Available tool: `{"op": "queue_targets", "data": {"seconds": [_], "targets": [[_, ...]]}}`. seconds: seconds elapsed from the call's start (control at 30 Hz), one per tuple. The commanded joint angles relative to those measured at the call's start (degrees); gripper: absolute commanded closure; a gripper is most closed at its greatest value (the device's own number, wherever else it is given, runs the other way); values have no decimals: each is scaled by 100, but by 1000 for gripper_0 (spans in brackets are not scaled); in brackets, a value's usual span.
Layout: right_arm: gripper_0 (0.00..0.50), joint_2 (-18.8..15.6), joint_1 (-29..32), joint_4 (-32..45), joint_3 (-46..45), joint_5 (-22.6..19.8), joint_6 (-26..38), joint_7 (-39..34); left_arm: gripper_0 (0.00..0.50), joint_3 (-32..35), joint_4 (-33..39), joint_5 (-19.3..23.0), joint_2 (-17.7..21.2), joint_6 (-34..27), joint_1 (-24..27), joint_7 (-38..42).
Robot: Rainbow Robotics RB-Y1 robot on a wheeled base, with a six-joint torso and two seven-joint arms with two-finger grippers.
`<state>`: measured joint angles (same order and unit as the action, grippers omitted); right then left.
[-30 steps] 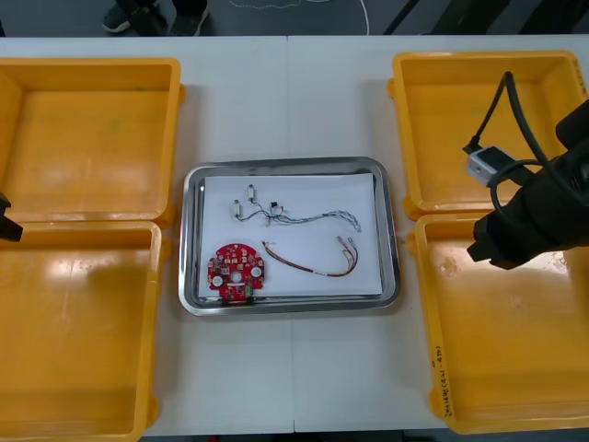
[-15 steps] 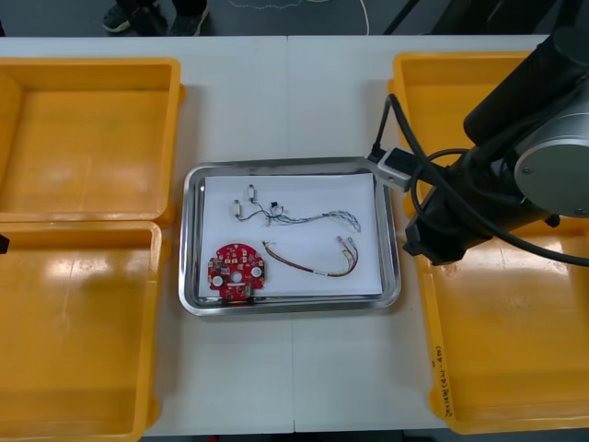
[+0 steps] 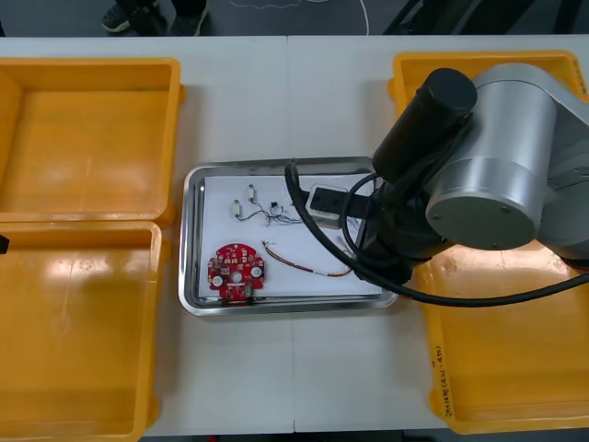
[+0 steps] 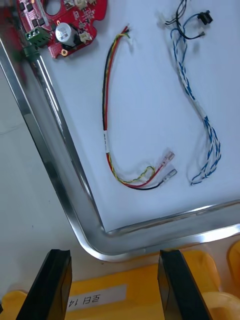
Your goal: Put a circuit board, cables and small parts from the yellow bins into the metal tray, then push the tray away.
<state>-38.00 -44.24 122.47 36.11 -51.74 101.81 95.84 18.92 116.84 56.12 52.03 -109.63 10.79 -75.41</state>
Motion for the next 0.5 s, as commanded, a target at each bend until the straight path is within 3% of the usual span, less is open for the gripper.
{"op": "queue_targets", "data": {"seconds": [0.03, 0.33, 0.5], "targets": [[0, 285, -393, 93, 441, 226, -73, 286, 0, 191, 163, -22, 211, -37, -77, -352], [0, 1120, -727, -478, 1170, 788, -188, 444, 0, 191, 163, -22, 211, -37, -77, -352], [0, 1313, -841, -742, 1478, 911, -407, 532, 0, 191, 163, -22, 211, -37, -77, -352]]}}
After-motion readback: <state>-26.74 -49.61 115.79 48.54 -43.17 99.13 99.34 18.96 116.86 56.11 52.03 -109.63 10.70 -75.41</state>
